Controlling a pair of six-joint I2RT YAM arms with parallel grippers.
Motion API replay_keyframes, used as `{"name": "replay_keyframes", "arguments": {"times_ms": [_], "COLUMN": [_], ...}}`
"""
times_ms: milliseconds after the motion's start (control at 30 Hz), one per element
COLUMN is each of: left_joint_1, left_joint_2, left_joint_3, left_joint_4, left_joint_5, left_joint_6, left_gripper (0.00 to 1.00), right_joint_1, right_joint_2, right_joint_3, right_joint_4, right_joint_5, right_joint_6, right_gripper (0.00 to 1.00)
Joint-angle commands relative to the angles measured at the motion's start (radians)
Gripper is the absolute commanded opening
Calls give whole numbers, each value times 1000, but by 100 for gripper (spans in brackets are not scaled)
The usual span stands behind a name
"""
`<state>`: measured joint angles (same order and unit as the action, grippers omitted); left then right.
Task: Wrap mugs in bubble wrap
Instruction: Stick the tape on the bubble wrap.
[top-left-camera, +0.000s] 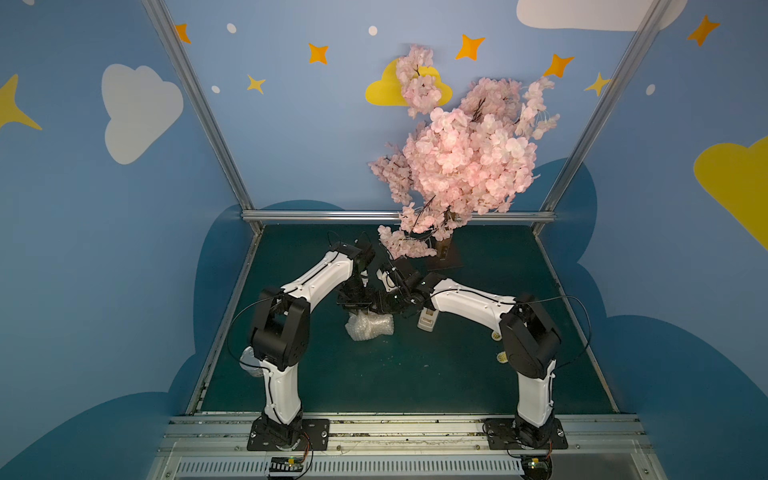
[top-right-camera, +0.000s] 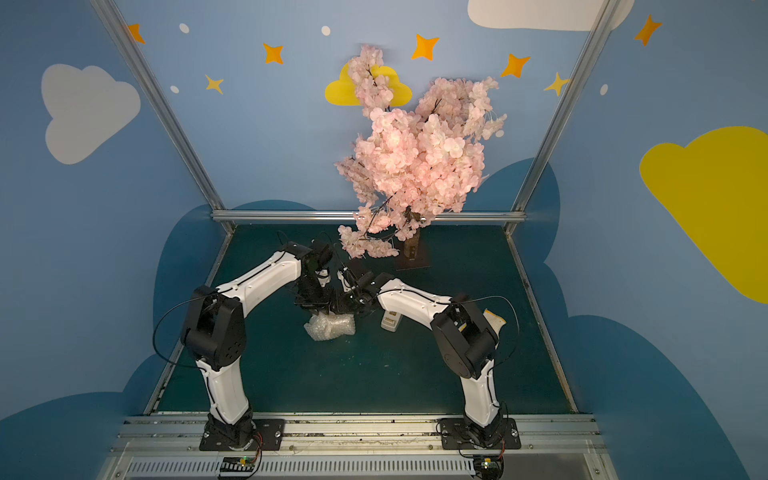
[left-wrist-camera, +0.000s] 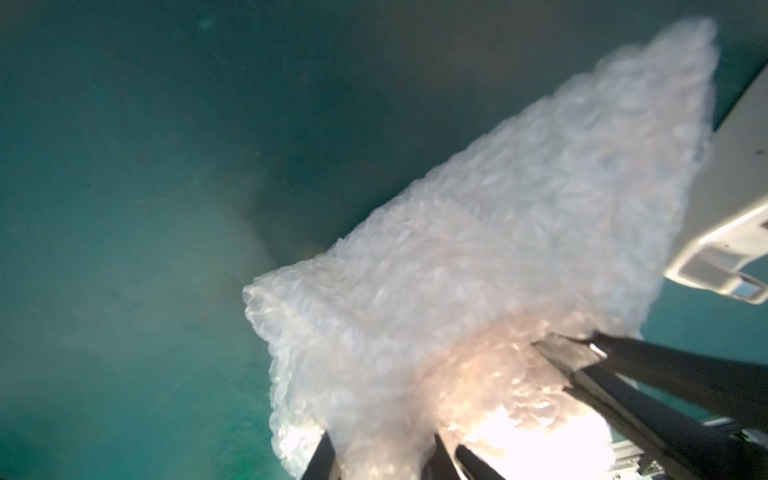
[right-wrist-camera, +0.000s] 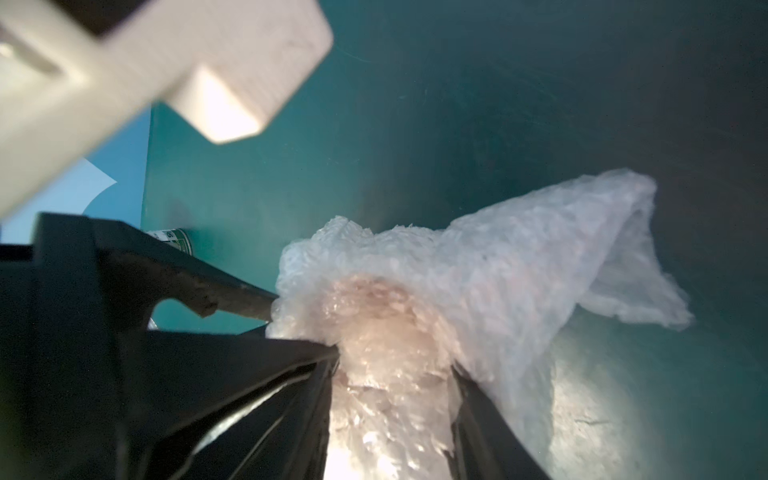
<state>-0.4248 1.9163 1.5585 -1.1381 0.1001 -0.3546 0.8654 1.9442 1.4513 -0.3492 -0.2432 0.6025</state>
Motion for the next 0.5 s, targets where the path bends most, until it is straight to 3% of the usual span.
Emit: {"name": "replay_keyframes", "arguments": {"times_ms": [0,467], "left_joint_1": [-1,4], "left_joint_2": [26,28], "left_joint_3": [5,-18], "left_joint_4": [40,71], "left_joint_5": [-31,-5], "left_joint_6": [-11,-11], "left_gripper": [26,21], "right_joint_1": [28,29], "right_joint_2": [-99,-157], "right_joint_3": [-9,-101], "right_joint_4": [60,233], "right_joint_5": [-61,-142], "right_joint_6": [-80,-106], "right_gripper": [49,49]}}
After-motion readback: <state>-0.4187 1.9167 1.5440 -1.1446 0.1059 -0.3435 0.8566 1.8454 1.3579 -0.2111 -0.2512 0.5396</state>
